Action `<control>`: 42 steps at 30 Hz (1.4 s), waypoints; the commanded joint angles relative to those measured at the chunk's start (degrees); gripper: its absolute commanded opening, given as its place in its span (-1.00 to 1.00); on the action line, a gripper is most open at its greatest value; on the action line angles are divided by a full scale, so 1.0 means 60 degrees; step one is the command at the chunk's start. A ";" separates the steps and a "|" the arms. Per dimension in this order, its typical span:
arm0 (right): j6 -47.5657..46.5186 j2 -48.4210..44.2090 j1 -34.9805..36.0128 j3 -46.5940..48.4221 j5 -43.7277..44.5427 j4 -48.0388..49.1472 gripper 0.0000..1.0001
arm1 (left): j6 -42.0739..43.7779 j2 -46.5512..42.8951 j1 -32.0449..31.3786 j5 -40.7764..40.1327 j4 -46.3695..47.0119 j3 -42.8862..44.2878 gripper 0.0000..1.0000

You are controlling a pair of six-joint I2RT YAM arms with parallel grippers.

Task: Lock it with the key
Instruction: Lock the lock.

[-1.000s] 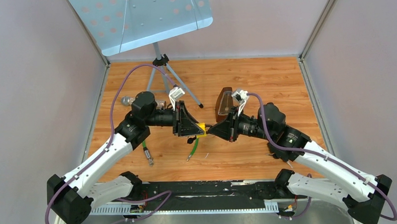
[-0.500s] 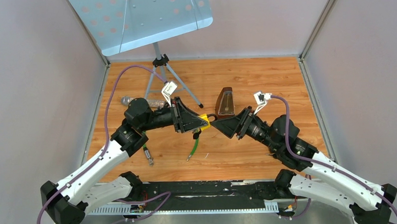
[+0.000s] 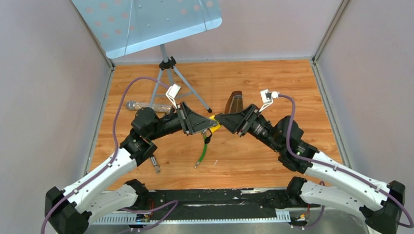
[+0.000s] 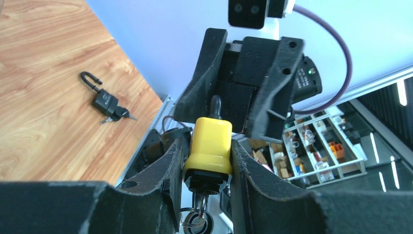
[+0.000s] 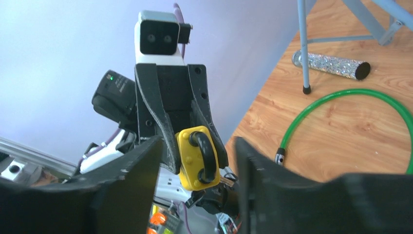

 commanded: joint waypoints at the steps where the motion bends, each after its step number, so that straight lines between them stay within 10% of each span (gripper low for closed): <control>1: 0.0285 0.0161 0.0053 0.0290 0.0658 0.1068 -0.23 | -0.0770 -0.0360 -0.0016 -0.0402 0.1034 0.0119 -1.00; 12: 0.0561 0.0831 0.0053 0.0096 0.0335 0.2139 -0.89 | -0.1509 -0.0439 -0.0016 -0.0672 0.1678 -0.0224 -1.00; 18: 0.0490 0.0683 0.0046 0.0384 0.0617 0.1603 -1.00 | -0.0607 -0.0517 -0.0016 -0.0557 0.0306 0.0241 0.28; 22: 0.0199 0.0213 0.0024 0.0611 0.0827 0.1211 -1.00 | 0.0400 -0.0745 0.0067 -0.0514 -0.0541 0.0510 0.54; 42: 0.0027 -0.0960 0.0029 0.1126 0.0351 -0.0258 -1.00 | 0.2443 0.0005 0.0365 0.2955 -0.0688 0.1609 0.35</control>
